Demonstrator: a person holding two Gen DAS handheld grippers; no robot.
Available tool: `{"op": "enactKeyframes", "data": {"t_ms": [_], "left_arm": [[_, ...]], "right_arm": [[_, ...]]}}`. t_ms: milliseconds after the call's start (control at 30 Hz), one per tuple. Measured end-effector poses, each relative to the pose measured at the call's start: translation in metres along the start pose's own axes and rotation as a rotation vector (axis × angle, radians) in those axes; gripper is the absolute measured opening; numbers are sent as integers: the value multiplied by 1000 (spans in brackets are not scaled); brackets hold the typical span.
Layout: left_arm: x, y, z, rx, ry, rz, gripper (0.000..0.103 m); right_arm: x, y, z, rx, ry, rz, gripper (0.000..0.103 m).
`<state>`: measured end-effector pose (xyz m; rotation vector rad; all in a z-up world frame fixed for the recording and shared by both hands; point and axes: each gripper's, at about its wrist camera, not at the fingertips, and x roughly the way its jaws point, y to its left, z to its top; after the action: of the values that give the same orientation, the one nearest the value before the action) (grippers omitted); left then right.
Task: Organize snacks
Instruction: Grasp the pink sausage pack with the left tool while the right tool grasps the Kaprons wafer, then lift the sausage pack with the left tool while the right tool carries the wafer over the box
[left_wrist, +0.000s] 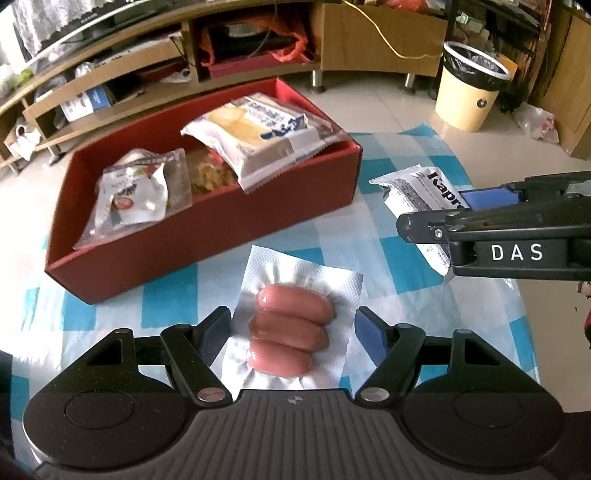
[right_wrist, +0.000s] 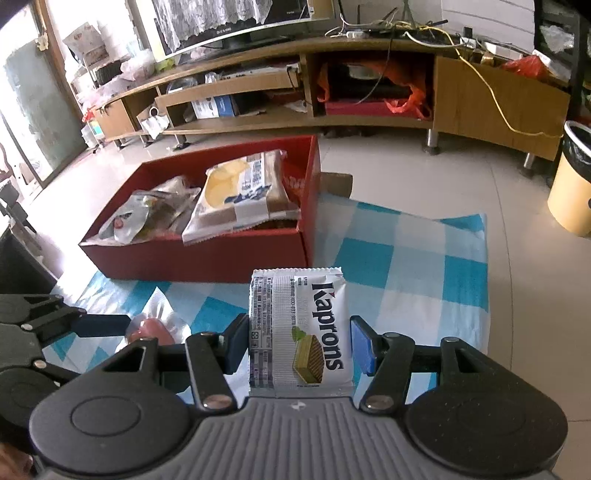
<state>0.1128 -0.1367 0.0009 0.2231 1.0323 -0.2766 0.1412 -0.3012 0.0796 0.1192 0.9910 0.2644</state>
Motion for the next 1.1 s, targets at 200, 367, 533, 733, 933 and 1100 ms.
{"op": "enactKeyframes", "data": {"t_ms": [200,367,533,733,933,1100], "left_arm": [[0,3,2,-5,-5,4,79],[2,6,-6,-2,13,18,79],[6,17,-27,-27,70,56,79],[15,25,-47,-38,125,93,79],[19,26,-50,-33,129,101,79],[22,29,-51,-43,122,104,87]], "right_arm": [[4,-4,0,8,9,-9,57],[13,-5,-3,-2,43,-18,57],[29,5,-14,-54,108,-18,57],[46,23,-32,-142,176,-33,57],[50,29,-36,-178,178,-44,57],[51,32,-37,-195,177,-49,58]]}}
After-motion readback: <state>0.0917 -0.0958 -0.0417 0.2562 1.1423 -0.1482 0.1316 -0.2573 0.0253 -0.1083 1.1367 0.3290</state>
